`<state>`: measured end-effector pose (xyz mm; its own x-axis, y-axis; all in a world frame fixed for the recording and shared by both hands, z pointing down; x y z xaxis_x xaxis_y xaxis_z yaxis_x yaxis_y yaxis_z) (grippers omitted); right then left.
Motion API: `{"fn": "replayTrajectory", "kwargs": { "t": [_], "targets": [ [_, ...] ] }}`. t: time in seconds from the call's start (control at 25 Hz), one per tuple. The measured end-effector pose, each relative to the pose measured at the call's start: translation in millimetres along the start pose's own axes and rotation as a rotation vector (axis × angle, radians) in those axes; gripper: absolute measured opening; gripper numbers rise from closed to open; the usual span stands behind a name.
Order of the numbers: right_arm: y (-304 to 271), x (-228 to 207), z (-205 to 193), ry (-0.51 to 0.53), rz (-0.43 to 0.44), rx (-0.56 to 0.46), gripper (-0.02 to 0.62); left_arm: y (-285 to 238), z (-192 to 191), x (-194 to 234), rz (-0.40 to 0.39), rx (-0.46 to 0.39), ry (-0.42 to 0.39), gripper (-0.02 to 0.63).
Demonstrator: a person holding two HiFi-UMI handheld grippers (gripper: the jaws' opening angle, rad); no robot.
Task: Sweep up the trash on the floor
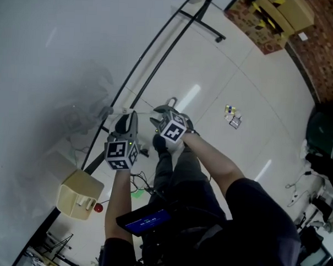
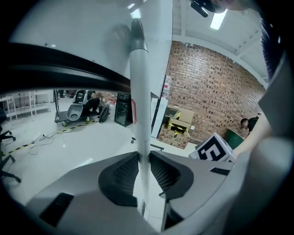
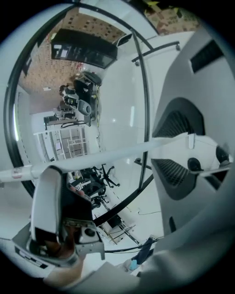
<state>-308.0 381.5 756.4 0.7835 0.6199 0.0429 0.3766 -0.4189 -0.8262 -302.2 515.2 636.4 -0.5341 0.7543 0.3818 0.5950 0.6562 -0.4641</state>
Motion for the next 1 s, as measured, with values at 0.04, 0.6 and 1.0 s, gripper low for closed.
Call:
{"fn": "replayTrajectory", "kwargs": {
  "t": [0.04,0.6,1.0],
  "targets": [
    [6.8,-1.6,-11.5,-0.019,0.006,0.013,0.173,0.8,0.0,0.6,0.004,0.003,-0.001,0.066],
    [81.5,-7.7,-120.7,-0.253,0.04,0.162,0.172,1.6,6.1,-16.6,0.047,0.025,-0.023,0.092],
    [79.3,0.6,-36.9,-0.184,0.037,-0.028,0.17,14.6,1.7,-27.1,0.094,-0.004,0.013,0.13]
  ]
}}
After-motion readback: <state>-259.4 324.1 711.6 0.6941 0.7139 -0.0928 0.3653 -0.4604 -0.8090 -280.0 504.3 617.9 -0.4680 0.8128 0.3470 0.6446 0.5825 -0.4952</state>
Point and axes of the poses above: the fingertips, and each gripper's own axes: y backward along the fingers, x to its left, z out of its top, the point moved 8 cm from there along y, backward along the fingers, and after that the axes turned 15 degrees about -z, right-handed, at the moved point
